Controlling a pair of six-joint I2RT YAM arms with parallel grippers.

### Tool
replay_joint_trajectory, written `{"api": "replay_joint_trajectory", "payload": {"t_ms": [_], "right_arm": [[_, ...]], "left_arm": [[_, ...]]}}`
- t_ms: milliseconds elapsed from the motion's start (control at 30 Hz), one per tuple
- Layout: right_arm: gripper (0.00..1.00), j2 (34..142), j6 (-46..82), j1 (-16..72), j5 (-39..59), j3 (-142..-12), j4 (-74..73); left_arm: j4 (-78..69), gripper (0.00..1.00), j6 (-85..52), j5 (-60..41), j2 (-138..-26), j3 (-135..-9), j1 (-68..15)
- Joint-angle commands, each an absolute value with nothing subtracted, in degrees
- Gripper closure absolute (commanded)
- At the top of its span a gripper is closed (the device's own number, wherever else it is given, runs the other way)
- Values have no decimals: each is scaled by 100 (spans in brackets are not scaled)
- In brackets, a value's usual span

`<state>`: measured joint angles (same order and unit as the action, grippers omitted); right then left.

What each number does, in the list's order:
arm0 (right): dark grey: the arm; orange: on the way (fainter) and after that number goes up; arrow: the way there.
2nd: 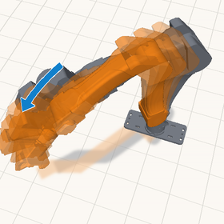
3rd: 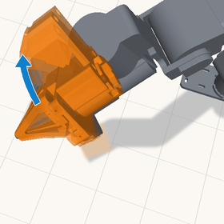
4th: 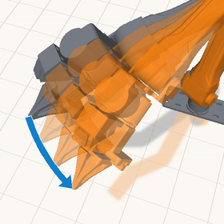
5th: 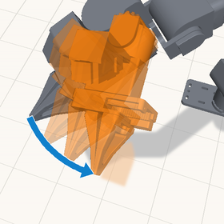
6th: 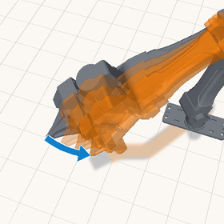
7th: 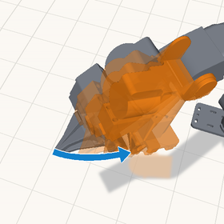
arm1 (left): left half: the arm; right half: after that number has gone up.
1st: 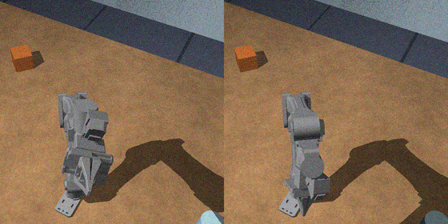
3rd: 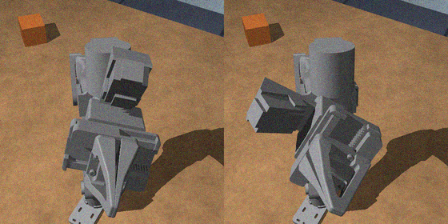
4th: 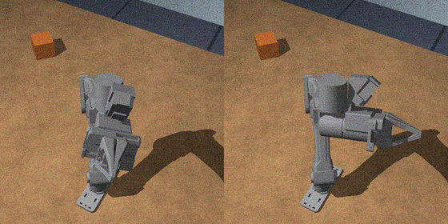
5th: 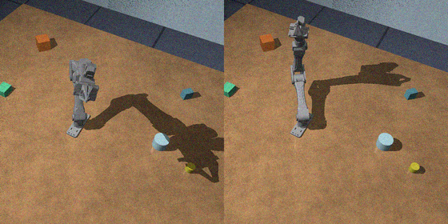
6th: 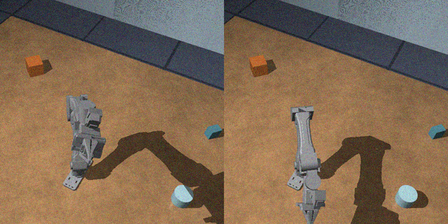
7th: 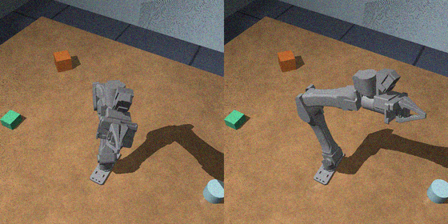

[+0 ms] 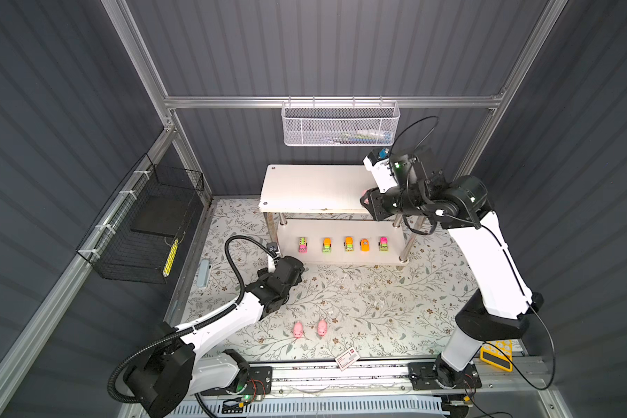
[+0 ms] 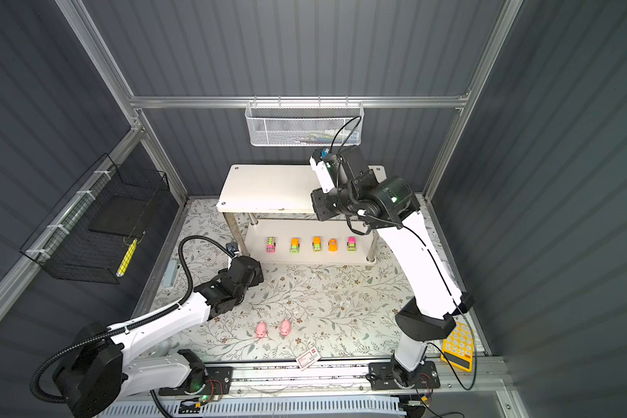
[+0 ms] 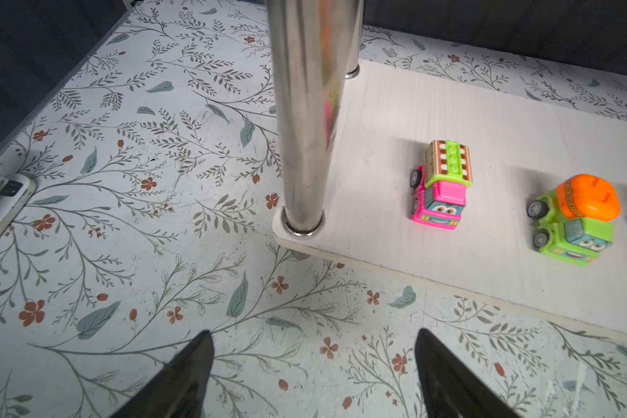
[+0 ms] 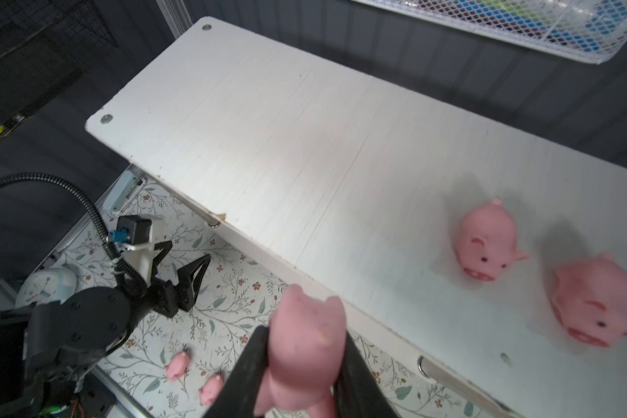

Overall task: Place and organize the plastic toys onto the shelf
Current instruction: 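Lift the pig with the right gripper up over the shelf top, then lower the pig beside the other pigs on the shelf top, open right gripper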

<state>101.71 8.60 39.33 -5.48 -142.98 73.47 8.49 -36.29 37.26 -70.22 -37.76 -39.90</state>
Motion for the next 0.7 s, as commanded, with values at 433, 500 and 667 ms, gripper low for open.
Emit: {"api": "replay_joint_trajectory", "payload": {"t_ms": [433,500,667], "right_arm": [[70,11219,729,3351,-166,-14827,6846],[70,11252,724,3323,-203,-14829,6900],[69,11270,682,3304,-246,-14801,6917]], "left_arm": [[679,13,-3657,3569,-7310,-3773,-3936],[666,13,-3656,3552,-7356,-3796,-3937],[659,13,-3647,3534,-7442,-3831,-3929]]}}
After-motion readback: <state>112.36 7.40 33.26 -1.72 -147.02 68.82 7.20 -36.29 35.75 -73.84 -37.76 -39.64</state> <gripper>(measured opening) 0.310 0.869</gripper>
